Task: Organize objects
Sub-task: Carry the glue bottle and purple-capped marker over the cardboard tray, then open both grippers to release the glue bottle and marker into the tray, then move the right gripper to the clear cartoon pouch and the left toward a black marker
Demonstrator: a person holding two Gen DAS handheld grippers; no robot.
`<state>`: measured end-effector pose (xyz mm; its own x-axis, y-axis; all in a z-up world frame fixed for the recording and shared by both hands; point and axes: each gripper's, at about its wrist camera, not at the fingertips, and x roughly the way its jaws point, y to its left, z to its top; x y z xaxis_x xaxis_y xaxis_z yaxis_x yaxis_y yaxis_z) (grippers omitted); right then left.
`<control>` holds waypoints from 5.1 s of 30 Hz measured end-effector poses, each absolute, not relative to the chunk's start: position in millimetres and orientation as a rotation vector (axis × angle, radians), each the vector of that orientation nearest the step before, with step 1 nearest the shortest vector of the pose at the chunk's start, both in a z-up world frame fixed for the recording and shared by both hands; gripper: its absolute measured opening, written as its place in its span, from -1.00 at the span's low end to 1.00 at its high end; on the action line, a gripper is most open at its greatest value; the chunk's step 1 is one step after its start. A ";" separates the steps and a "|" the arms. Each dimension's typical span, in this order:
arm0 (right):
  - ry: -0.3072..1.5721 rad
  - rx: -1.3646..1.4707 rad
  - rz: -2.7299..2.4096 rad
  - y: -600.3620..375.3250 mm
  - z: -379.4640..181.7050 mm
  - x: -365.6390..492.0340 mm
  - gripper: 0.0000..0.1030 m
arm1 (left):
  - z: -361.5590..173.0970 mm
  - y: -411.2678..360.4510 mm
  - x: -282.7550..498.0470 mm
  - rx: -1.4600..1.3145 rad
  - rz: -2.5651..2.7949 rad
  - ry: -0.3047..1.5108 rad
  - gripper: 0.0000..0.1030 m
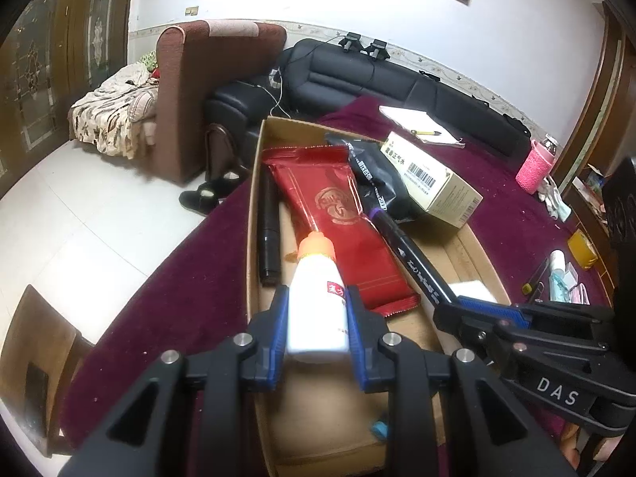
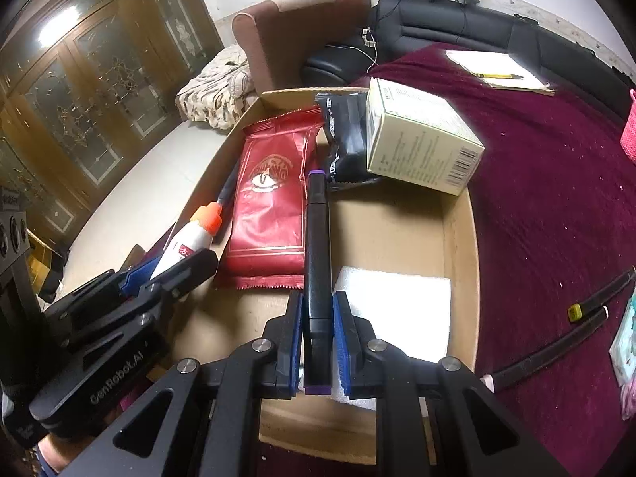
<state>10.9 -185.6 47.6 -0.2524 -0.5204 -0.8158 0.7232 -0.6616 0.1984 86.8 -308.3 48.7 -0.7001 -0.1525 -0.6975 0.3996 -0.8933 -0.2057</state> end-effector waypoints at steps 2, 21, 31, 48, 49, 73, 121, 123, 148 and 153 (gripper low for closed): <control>0.287 1.167 -1.998 -187.9 48.0 11.3 -0.67 | 46.9 -307.3 84.5 1.029 -2.594 0.493 -0.49; 0.310 1.140 -2.028 -198.5 47.7 10.6 -0.67 | 44.6 -296.8 83.8 1.016 -2.575 0.390 -0.49; 0.317 1.136 -2.034 -198.4 48.1 12.7 -0.66 | 44.2 -295.4 84.3 1.015 -2.575 0.383 -0.49; 0.321 1.140 -2.030 -197.0 47.3 14.2 -0.64 | 45.3 -295.0 87.6 1.016 -2.583 0.406 -0.45; 0.322 1.140 -2.031 -196.6 47.5 14.5 -0.64 | 45.3 -294.9 87.7 1.015 -2.583 0.406 -0.44; 0.287 1.143 -2.027 -185.8 54.5 25.2 -0.62 | 59.5 -290.3 97.0 0.959 -2.604 0.370 -0.03; -0.223 1.130 -2.265 25.8 79.1 -33.1 -0.17 | 94.9 -229.1 96.9 0.914 -2.769 0.219 0.22; -0.273 1.129 -2.322 49.4 78.7 -42.8 -0.13 | 94.1 -218.0 90.4 0.939 -2.797 0.210 0.22; -0.548 1.311 -2.594 179.9 38.1 -94.6 0.77 | 32.7 -53.6 -39.1 1.303 -2.815 -0.372 0.37; -0.392 1.341 -2.630 154.7 34.6 -93.2 0.79 | 17.3 -53.6 -51.4 1.351 -2.774 -0.366 0.38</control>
<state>-93.2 154.7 34.6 -0.5837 -0.2615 -0.7687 0.0257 -0.9522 0.3044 -51.4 -53.6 17.3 -0.6216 -0.1330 -0.7719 -0.0720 -0.9716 0.2253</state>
